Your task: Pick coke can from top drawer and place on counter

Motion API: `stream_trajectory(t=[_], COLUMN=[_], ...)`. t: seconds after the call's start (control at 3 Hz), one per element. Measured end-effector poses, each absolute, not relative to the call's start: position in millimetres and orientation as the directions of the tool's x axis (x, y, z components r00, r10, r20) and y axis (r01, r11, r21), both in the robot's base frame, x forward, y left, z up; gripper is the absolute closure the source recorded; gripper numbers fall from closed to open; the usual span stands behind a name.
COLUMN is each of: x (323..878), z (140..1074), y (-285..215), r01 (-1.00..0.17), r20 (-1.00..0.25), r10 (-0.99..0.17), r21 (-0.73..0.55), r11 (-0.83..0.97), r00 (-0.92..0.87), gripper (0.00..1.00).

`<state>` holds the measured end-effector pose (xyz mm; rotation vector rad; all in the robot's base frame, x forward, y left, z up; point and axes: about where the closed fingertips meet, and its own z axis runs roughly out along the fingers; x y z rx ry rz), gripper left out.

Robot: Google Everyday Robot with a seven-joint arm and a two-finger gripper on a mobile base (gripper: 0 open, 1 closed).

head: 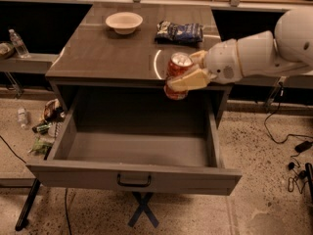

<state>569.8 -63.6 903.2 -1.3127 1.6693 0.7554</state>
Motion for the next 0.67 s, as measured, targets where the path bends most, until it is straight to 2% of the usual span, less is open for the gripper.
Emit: stream_trajectory(t=[0.33, 0.67], x=[606, 655], z=[921, 913], y=[-47, -10], r01=[-0.976, -0.989], r20=[-0.884, -0.885], r10=[-0.461, -0.459], r21=[-0.032, 0.009], r11=[0.215, 0.150], r00=[-0.073, -0.077], gripper=[1.00, 1.00])
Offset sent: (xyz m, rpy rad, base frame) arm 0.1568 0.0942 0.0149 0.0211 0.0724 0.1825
